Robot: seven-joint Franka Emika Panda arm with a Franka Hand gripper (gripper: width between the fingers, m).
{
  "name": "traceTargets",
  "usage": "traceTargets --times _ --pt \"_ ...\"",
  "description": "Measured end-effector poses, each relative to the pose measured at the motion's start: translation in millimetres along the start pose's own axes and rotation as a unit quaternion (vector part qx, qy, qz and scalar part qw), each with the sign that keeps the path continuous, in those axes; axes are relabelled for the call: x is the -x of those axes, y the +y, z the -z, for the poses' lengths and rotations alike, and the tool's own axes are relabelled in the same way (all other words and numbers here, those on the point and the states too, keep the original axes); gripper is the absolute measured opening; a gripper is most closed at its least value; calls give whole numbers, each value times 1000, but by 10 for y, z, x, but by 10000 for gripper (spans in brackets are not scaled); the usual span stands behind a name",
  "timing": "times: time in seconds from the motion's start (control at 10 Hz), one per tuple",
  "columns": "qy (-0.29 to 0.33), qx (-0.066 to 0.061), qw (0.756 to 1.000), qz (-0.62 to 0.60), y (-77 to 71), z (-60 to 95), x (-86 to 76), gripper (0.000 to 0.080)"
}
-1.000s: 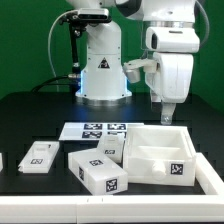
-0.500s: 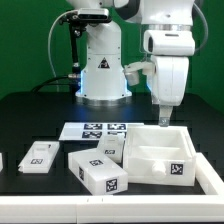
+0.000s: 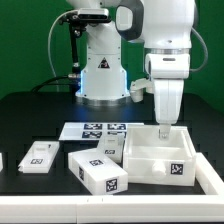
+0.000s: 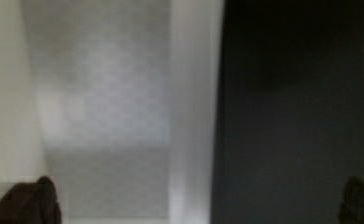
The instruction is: Assemble cabinet
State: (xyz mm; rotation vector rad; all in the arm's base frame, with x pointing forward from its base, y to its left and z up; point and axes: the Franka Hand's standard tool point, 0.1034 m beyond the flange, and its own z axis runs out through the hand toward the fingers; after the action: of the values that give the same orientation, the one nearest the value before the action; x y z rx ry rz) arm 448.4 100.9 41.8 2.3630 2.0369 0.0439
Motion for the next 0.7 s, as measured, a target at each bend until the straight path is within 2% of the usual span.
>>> traceTargets --times 0.2,0.3,0.4,0.6,0.7 --pt "1 1 1000 -6 8 -31 62 796" --pt "1 1 1000 -6 7 -31 60 671" --pt "1 0 1000 -6 7 -32 60 671" --pt "1 0 1000 -6 5 -34 60 396" --pt "1 0 1000 -6 4 -35 60 396"
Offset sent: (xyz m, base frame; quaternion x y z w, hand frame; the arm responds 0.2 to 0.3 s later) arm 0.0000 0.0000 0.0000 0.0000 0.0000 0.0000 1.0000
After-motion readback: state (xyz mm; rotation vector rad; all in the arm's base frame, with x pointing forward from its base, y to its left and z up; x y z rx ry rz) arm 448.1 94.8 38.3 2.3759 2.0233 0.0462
